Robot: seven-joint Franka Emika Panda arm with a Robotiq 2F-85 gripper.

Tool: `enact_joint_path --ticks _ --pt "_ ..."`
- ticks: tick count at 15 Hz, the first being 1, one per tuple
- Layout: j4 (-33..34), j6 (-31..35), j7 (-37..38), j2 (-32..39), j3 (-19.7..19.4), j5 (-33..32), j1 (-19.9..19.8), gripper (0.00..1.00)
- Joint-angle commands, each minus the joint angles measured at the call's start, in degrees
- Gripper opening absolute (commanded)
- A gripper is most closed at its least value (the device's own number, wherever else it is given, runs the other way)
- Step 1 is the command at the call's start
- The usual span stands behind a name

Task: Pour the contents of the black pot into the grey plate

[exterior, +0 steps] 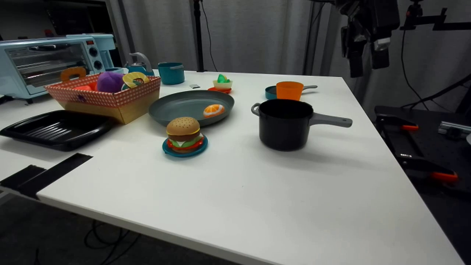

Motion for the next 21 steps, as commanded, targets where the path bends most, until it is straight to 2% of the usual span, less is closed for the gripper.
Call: enact_joint_path --ticks 1,3,6,7,11,15,21 --pt "-2.9 12.3 -2.8 1.5 1.1 1.3 2.0 1.0" --pt "-3.9 20.3 -2.6 4.4 2.0 -4.3 1.5 1.0" --pt "-6.4 27.7 1.1 7.0 2.7 -13.5 0.1 1.0" --pt "-4.6 28.2 2.8 9.3 2.7 -16.3 -0.2 1.0" --pt "-5.0 28.1 8.8 9.8 3.8 -22.9 0.4 1.0" --pt "-4.8 26.1 12.7 7.4 5.5 -24.6 1.3 1.0" --pt "-4.4 25.0 16.7 6.3 6.9 -22.4 2.1 1.0"
